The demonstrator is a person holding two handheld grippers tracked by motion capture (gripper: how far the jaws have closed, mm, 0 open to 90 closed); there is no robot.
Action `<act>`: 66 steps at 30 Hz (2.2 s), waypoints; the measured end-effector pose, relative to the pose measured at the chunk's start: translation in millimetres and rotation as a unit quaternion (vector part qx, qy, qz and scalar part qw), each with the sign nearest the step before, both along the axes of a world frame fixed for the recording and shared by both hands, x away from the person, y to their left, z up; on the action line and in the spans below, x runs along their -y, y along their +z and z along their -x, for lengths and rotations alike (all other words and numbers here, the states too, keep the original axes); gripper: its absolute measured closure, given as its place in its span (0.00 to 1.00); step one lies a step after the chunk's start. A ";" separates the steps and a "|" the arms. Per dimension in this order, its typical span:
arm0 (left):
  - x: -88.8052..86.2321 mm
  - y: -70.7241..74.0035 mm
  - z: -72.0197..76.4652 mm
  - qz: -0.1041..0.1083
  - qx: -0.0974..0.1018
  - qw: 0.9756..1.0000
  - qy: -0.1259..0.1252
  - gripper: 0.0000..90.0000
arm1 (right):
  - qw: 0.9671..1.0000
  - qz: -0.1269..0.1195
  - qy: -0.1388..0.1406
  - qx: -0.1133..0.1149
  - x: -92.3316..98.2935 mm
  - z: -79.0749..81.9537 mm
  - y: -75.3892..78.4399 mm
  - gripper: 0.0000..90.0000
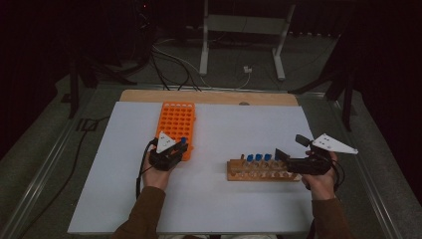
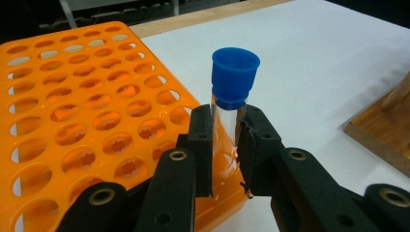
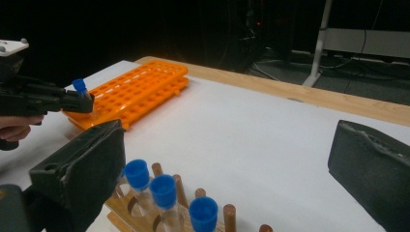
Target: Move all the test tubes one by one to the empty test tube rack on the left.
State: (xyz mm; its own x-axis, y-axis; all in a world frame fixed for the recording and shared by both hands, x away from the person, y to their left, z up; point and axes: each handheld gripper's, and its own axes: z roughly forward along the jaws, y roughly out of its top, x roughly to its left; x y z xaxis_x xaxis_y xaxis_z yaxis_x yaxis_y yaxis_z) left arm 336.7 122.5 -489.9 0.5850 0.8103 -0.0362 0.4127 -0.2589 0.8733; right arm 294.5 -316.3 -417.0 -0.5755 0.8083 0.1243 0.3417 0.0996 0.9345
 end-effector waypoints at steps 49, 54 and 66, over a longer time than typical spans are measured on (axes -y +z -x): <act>-47.4 29.0 45.2 0.072 0.033 0.995 0.067 0.01 | 0.992 0.103 0.059 -0.030 -6.0 10.6 -46.0 0.83; -47.2 29.3 45.6 0.073 0.033 0.994 0.068 0.01 | 0.991 0.108 0.068 -0.026 -8.9 11.7 -45.9 0.85; -41.6 36.1 48.9 0.075 0.032 0.995 0.059 0.01 | 0.994 0.097 0.057 -0.016 -5.0 13.5 -34.4 0.86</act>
State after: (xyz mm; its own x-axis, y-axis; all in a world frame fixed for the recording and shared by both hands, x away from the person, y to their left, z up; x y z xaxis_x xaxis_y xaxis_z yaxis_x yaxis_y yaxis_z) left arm 287.8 164.1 -453.8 0.4919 0.8613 -0.1274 0.3742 -0.0770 0.9241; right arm 281.1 -311.3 -451.4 -0.6632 0.7484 -0.0082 0.3466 0.3168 0.8829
